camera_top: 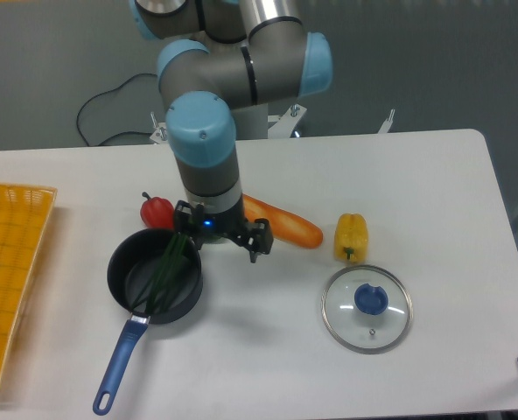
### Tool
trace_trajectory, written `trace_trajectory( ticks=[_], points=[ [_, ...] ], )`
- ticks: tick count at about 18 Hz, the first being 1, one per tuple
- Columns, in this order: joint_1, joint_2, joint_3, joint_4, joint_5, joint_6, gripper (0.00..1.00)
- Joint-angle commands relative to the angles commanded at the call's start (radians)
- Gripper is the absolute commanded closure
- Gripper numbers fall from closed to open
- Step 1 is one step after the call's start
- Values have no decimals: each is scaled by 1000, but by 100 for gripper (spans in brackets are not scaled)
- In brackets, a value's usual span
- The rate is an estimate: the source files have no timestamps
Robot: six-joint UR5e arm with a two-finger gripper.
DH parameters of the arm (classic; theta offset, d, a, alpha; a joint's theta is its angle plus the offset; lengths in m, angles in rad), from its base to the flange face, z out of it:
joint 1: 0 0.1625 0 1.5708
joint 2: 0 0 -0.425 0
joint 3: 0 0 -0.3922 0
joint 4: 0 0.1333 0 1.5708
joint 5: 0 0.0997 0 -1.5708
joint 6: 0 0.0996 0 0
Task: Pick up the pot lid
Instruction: 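Move the gripper across the table toward the glass lid with blue knob, then lower the gripper over the lid's blue knob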
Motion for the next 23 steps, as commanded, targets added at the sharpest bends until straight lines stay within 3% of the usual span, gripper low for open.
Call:
trace_trajectory(
  ticks=[8,14,19,23],
  points=[
    [112,-40,-2,0,2,146,0],
    [207,-71,11,8,-12,106,0],
    [216,-112,29,15,-20,108,0],
    [216,-161,54,54,-20,88,0]
  ],
)
